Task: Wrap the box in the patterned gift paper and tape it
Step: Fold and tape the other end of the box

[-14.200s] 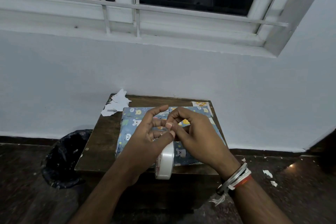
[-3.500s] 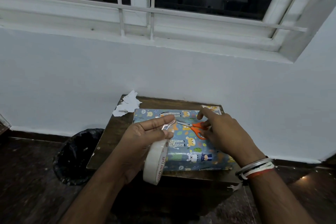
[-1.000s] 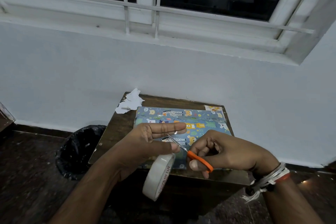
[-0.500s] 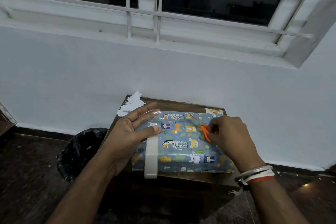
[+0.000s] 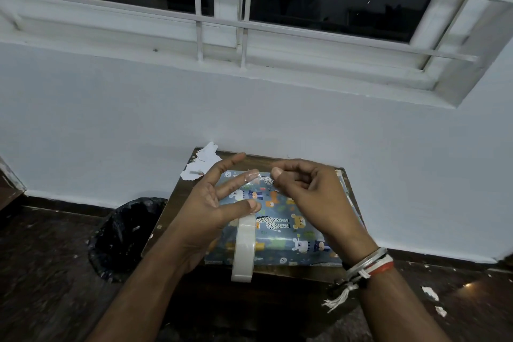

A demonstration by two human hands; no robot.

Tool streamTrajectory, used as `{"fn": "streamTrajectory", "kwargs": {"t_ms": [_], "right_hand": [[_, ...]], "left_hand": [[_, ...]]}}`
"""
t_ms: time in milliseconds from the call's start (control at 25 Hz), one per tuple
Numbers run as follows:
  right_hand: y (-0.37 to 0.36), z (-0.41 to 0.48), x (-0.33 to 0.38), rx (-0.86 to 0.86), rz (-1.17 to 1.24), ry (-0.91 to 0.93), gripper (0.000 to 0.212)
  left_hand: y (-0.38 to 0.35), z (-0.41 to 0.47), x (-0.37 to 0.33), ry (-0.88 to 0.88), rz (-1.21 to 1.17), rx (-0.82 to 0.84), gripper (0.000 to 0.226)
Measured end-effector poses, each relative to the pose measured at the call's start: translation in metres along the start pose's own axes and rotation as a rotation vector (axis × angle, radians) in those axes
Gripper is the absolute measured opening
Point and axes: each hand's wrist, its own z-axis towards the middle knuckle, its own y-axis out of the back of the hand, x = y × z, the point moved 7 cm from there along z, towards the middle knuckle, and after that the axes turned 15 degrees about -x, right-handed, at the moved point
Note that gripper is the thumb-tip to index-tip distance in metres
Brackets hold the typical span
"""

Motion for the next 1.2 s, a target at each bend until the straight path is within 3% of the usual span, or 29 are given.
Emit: {"fn": "streamTrajectory", "kwargs": {"t_ms": [200,360,640,840,1200], "right_hand": [[-0.005,-0.002,-0.006,-0.003,0.2,-0.13,0.023],[0.006,-0.002,-0.003,-0.052,0.275,-0.162,0.021],[0.048,0.014,-0.014,-0.145,0.135,-0.072,0.036],[0.09,0.035,-0.04,-0.33,0.177,-0.101,0.036],[0.087,0.055,-0.081,-0.225,-0.116,-0.171,0.044]], "left_hand": [[-0.017,0.001,0.001,-0.05,0.038,0.023,0.079],[-0.034,0.003,0.004,-0.067,0.086,0.064,0.08],[-0.076,0.0,0.017,-0.023,0.059,0.178,0.096],[-0.079,0.013,0.034,0.113,-0.035,0.1,0.096],[-0.087,0.016,0.049,0.223,-0.089,0.069,0.094]]}}
